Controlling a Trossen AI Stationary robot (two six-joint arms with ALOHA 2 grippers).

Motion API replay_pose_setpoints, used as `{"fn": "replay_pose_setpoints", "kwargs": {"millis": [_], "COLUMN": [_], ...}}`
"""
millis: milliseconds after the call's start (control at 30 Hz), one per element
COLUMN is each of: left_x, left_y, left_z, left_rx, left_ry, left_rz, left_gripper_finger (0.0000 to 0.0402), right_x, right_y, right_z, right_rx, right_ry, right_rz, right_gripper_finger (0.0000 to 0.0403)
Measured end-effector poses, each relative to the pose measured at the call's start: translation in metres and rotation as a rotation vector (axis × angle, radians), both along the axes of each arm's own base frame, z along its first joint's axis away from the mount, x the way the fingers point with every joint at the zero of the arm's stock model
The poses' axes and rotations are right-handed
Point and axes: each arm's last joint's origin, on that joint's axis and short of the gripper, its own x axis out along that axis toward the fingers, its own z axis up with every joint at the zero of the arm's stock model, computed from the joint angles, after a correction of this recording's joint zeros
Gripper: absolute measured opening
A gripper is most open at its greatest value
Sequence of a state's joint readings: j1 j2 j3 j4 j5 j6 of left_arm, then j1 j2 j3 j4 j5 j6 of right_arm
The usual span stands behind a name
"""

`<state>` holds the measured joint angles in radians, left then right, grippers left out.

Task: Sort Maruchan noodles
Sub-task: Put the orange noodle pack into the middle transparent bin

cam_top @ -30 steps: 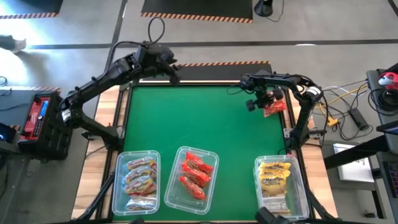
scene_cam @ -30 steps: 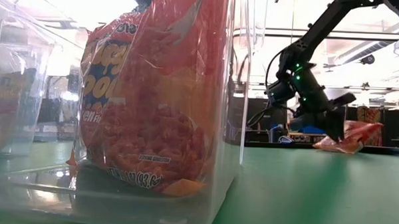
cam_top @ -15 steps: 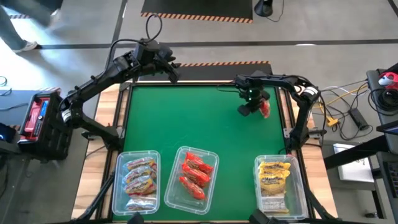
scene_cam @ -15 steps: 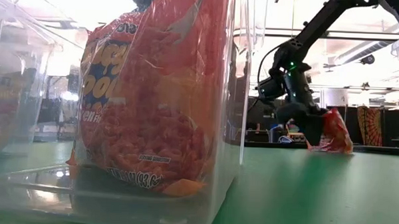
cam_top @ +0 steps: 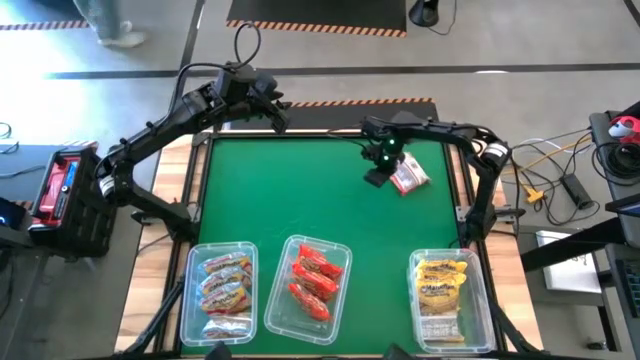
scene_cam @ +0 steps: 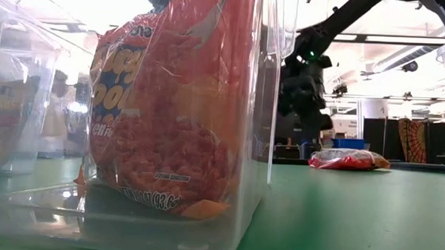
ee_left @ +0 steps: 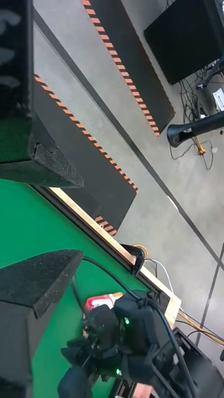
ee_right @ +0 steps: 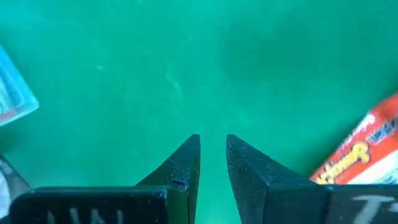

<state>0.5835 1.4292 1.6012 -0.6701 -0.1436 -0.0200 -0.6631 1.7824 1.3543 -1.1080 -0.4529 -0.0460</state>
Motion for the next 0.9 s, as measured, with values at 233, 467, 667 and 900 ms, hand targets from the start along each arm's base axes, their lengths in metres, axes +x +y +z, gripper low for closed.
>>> {"fn": "replay_pose_setpoints", "kwargs": {"millis": [233,467,667,900], "left_x": [0.0,0.0,0.0,0.0], "left_y": [0.0,0.0,0.0,0.0], "left_z": [0.0,0.0,0.0,0.0], "left_rx": [0.0,0.004,0.007,0.024], "left_ry": [0.0,0.004,0.008,0.024], "left_rz": [0.0,-0.002,-0.004,-0.016], "left_gripper_finger": [0.0155,0.0155,0.0155,0.0155], "right_x": [0.004,-0.009,-0.018,-0.018], "right_y": [-0.017,-0.022,-0.018,-0.013], "right_z": [0.025,0.024,-0.007,-0.034], "right_rx": [-0.306,-0.486,-0.459,-0.443], "right_ry": [0.17,0.43,0.612,0.743], "right_rz": [-0.193,-0.595,-0.646,-0.568], "right_gripper_finger": [0.0068,0.0068,0.0068,0.0068]}}
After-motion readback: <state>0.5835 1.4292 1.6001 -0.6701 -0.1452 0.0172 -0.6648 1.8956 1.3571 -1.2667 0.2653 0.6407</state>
